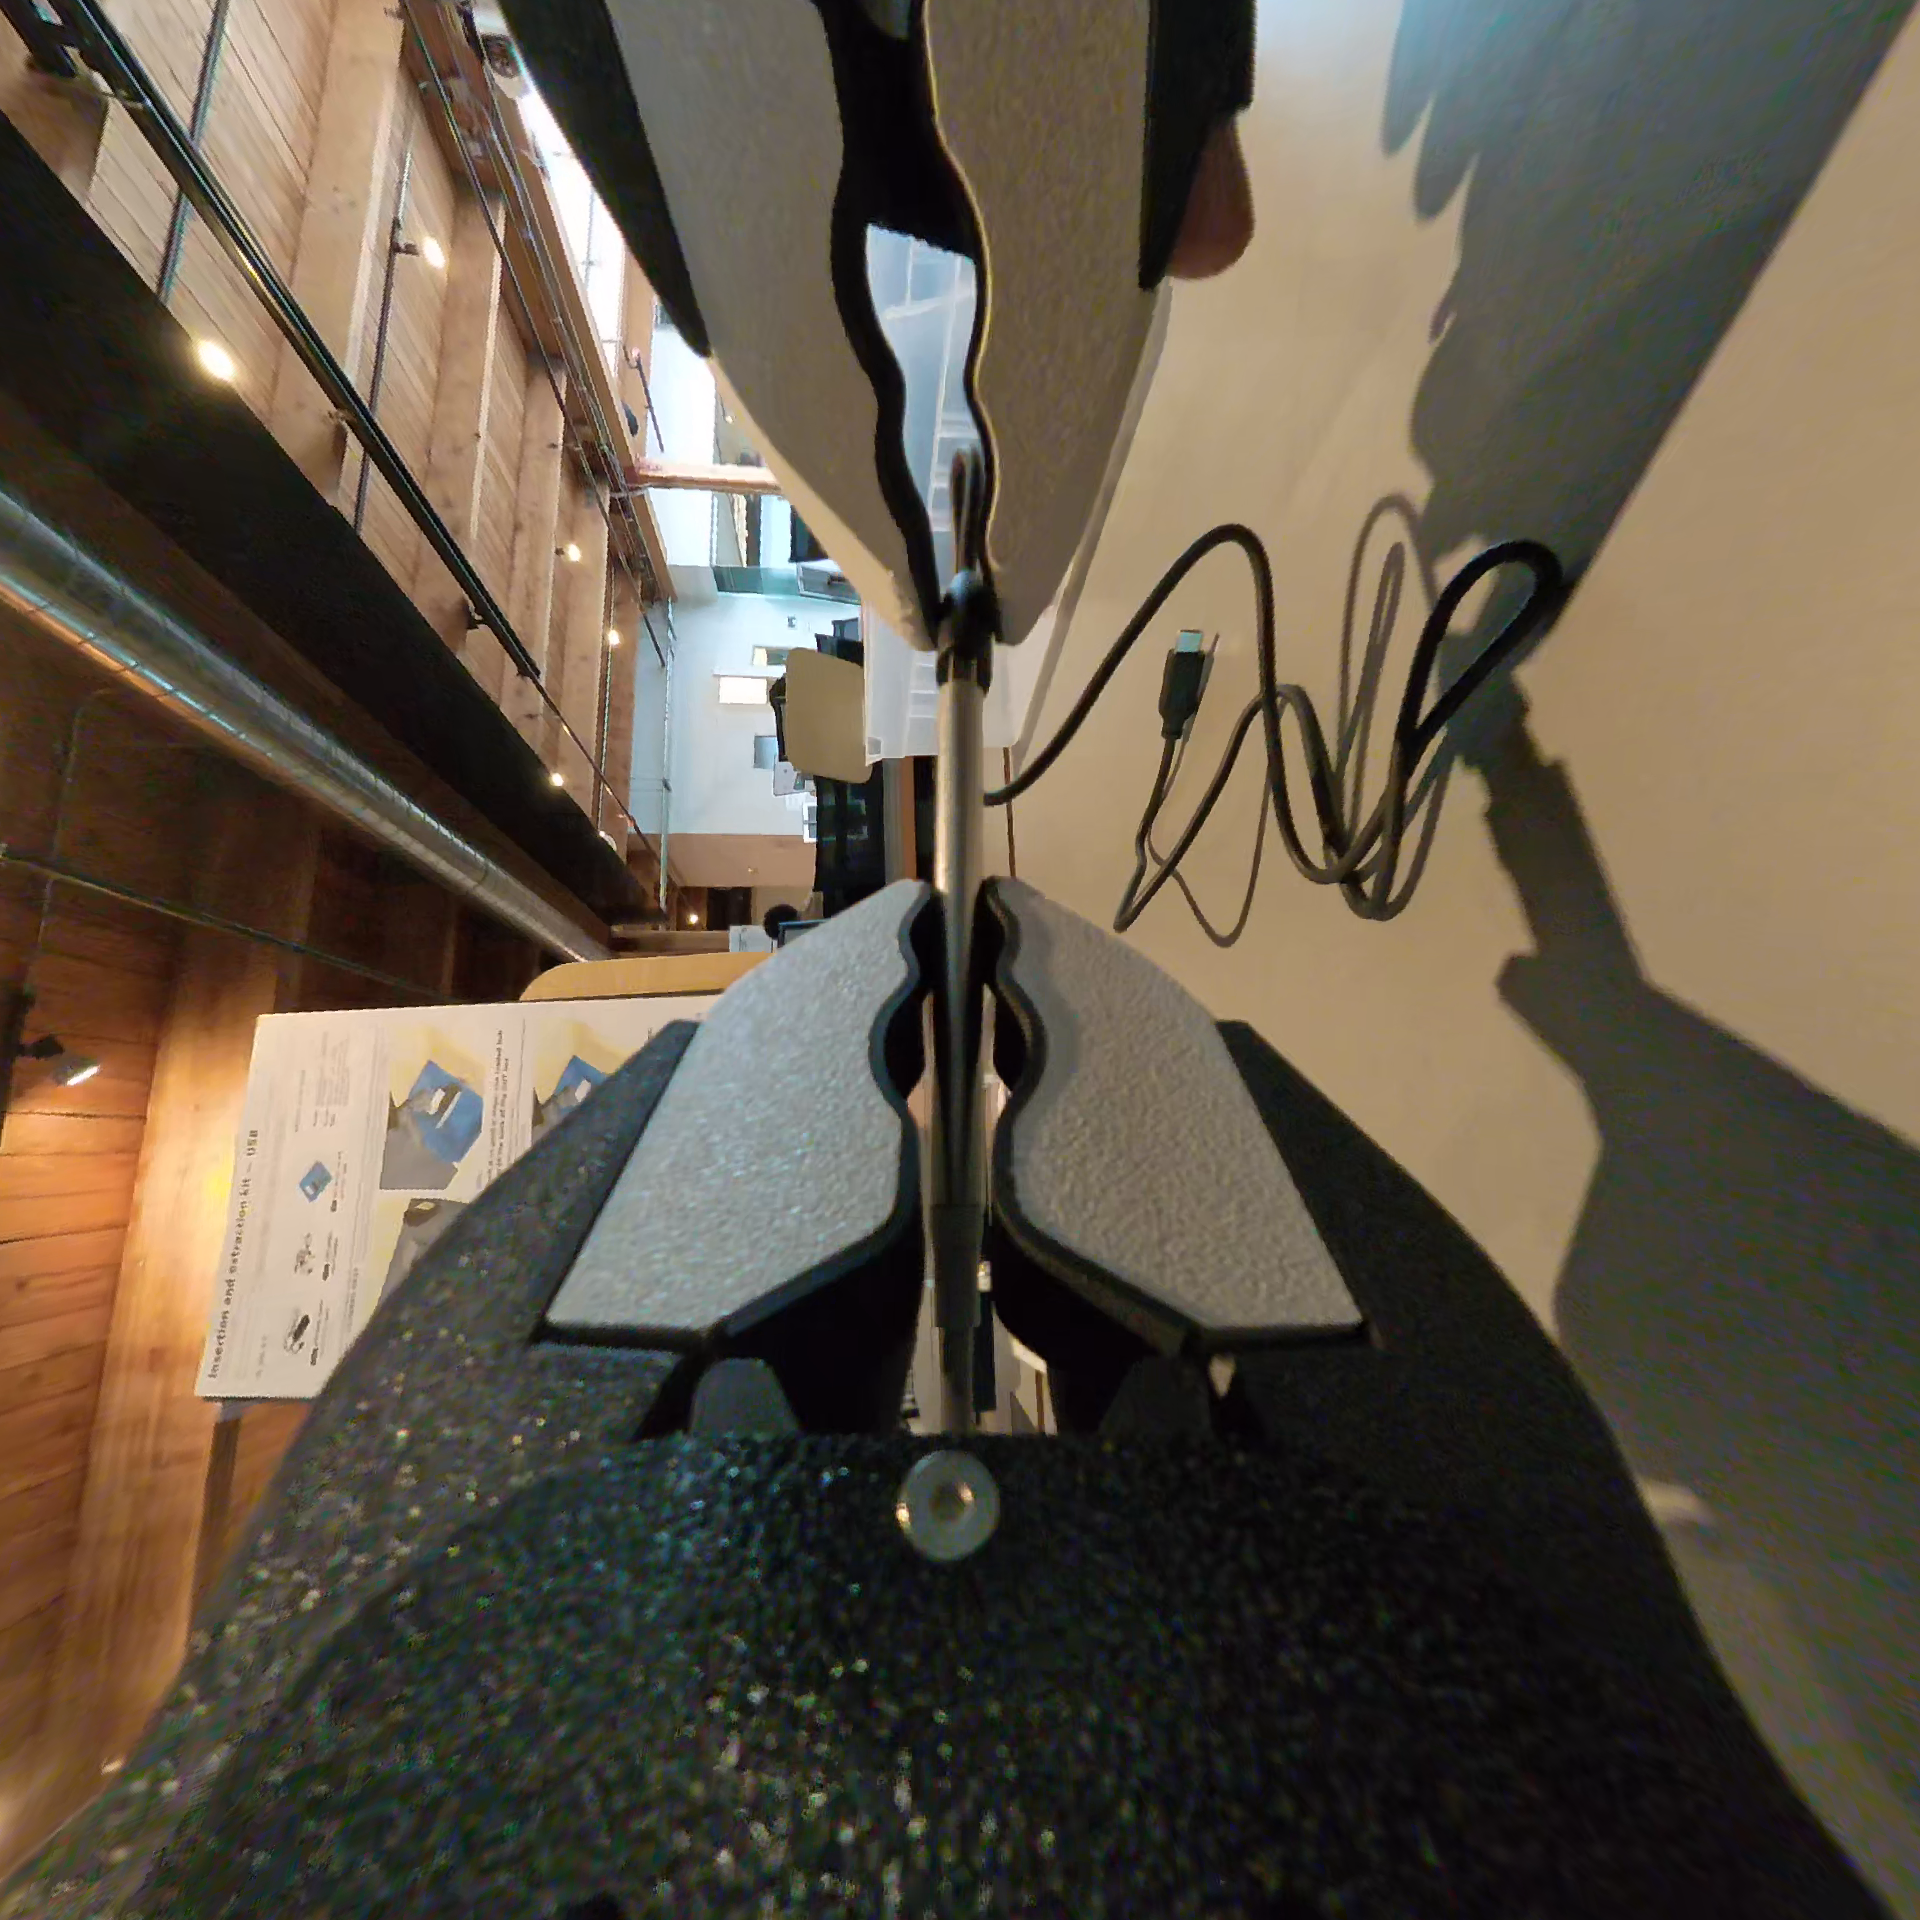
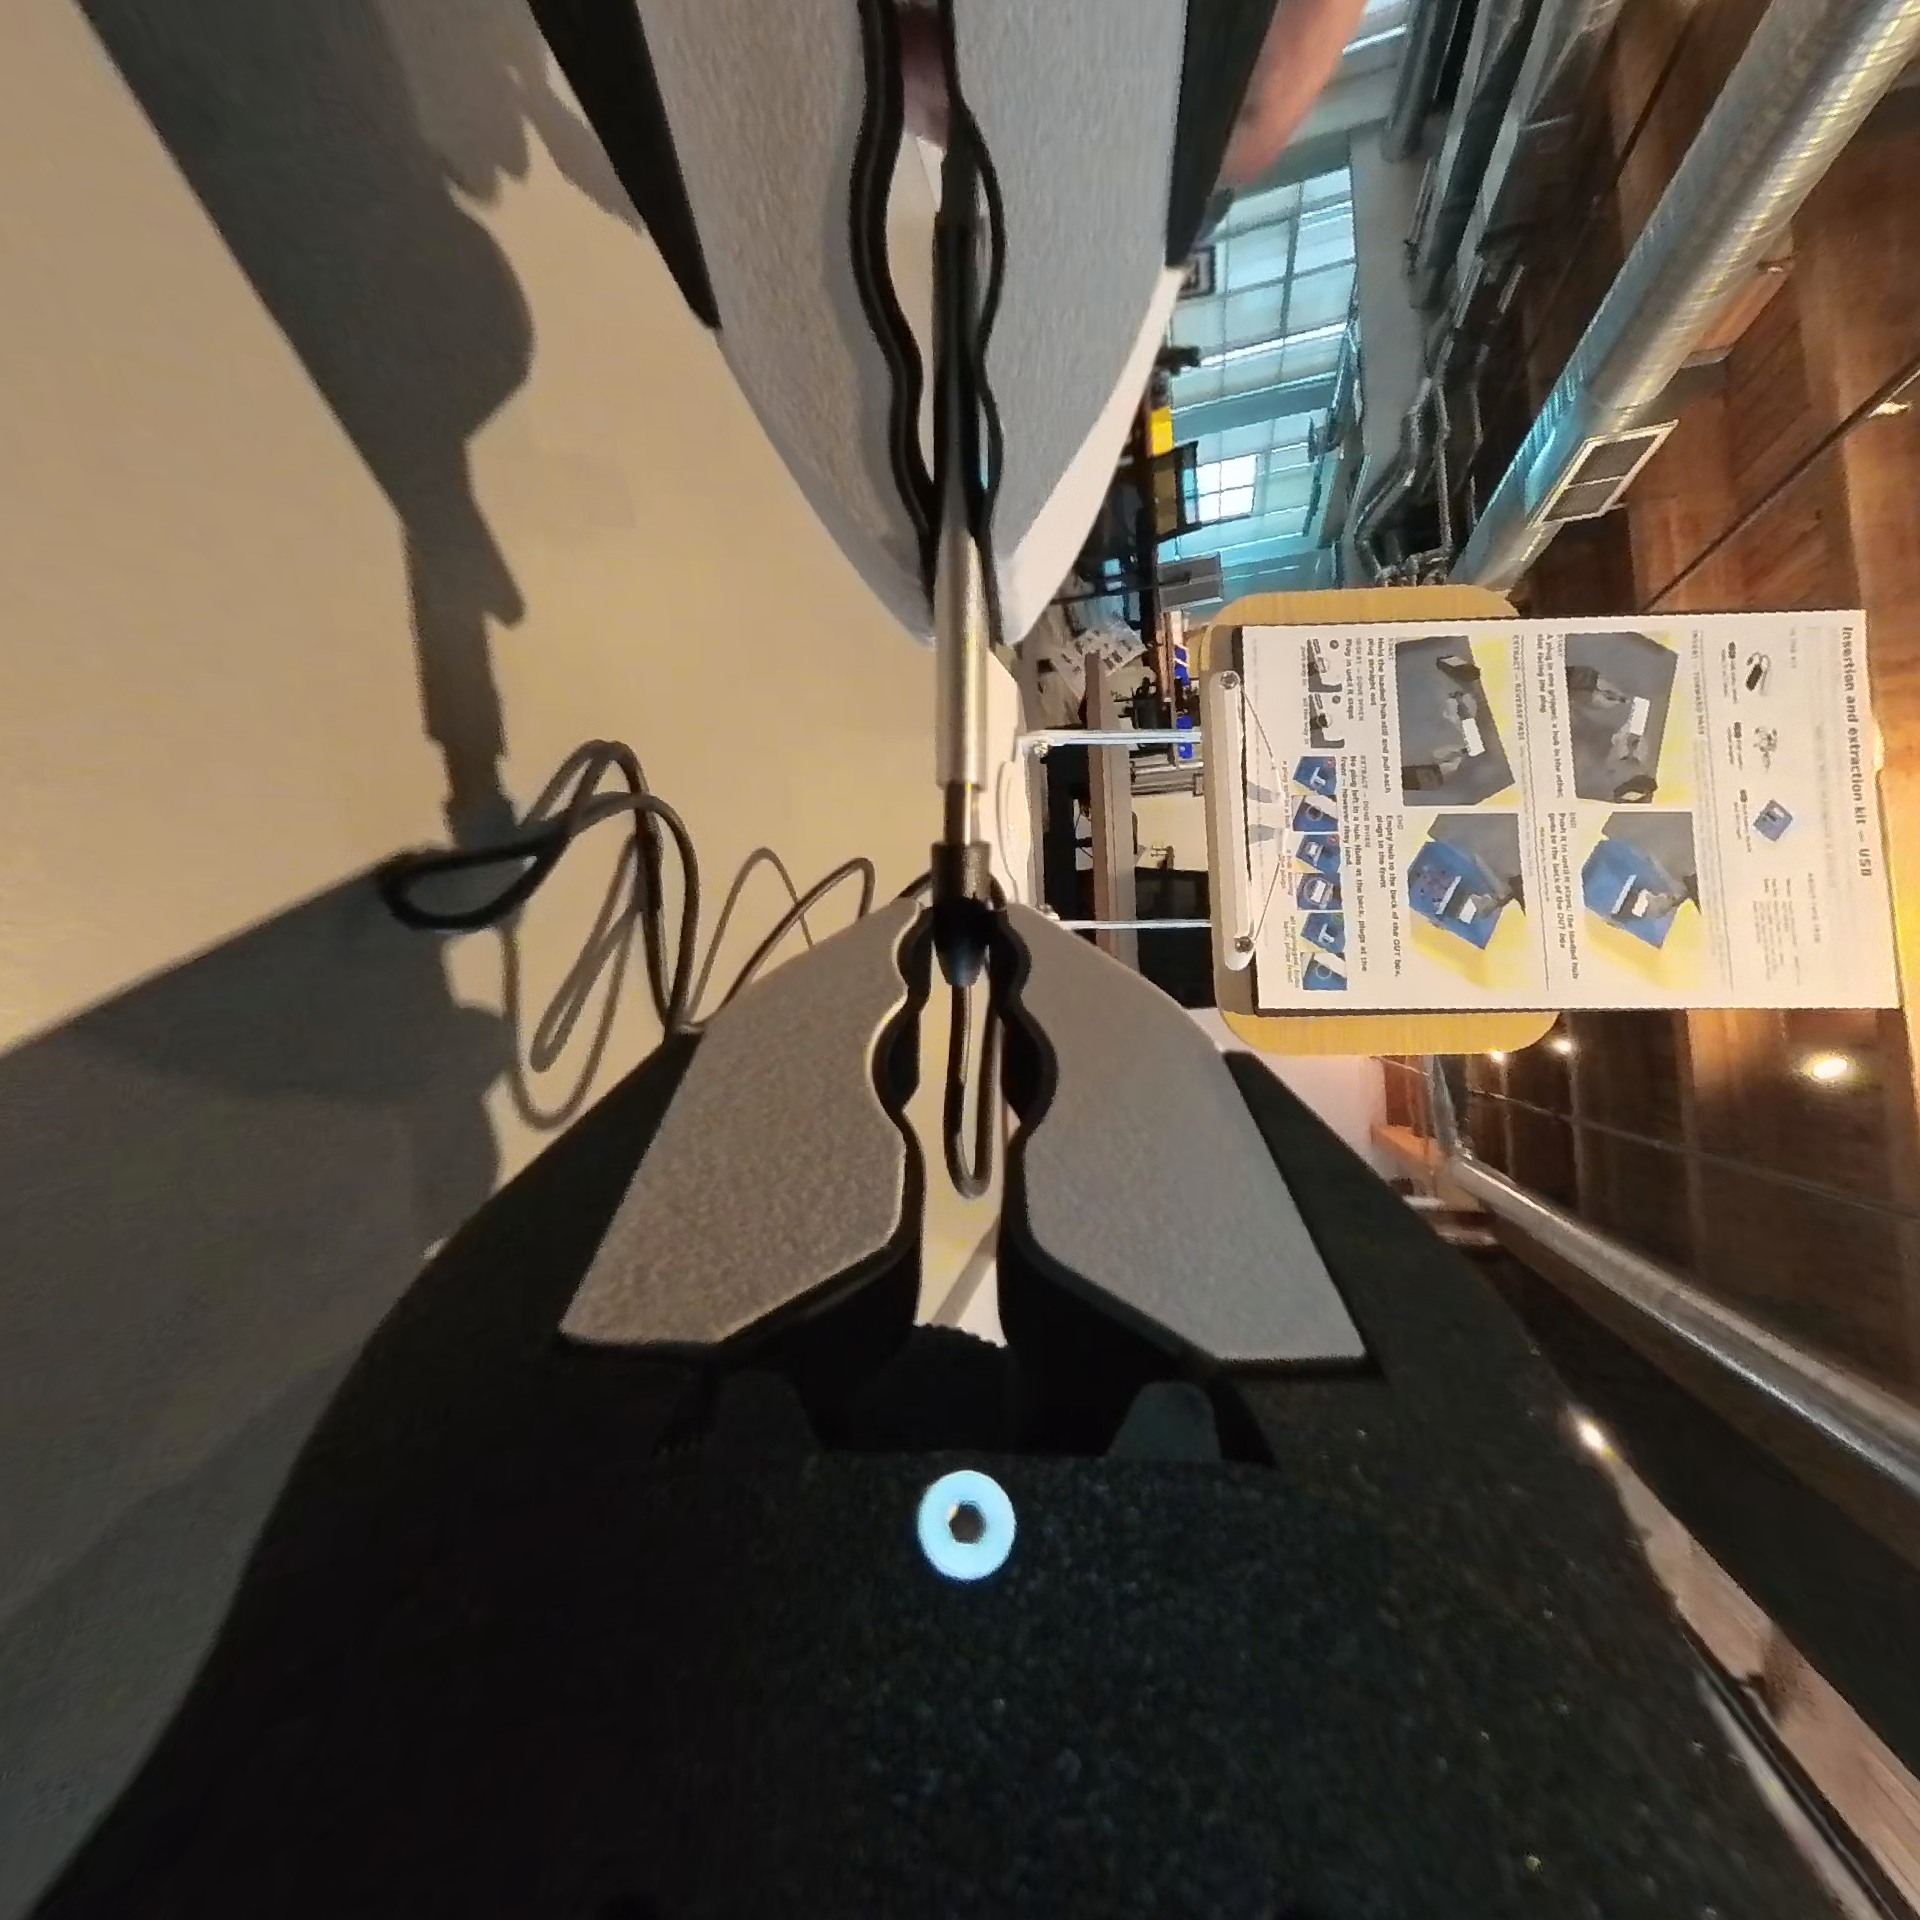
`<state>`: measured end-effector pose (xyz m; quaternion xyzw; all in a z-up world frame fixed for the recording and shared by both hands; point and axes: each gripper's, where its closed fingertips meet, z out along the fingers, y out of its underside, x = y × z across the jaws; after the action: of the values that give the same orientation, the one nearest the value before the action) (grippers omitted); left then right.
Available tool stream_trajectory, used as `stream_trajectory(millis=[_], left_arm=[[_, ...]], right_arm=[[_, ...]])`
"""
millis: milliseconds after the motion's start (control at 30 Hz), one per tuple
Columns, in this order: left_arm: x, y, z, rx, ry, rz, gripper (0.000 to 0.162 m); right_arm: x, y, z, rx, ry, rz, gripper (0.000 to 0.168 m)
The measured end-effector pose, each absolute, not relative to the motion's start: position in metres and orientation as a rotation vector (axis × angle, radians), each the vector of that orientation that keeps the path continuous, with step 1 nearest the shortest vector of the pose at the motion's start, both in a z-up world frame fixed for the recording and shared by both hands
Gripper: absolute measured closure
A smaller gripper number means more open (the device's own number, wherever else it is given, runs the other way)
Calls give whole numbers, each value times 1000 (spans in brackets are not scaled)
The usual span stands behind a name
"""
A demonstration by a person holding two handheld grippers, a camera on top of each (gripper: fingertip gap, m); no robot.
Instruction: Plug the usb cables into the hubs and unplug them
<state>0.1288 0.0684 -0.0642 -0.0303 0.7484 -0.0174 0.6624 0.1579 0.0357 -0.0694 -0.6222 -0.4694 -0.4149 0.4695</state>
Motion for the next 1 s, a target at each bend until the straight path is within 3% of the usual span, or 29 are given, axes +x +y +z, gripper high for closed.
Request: stream_trajectory(millis=[1000], left_arm=[[123,63,-74,-86,1781,-145,155]], right_arm=[[145,28,-77,-1576,-1178,-851,159]])
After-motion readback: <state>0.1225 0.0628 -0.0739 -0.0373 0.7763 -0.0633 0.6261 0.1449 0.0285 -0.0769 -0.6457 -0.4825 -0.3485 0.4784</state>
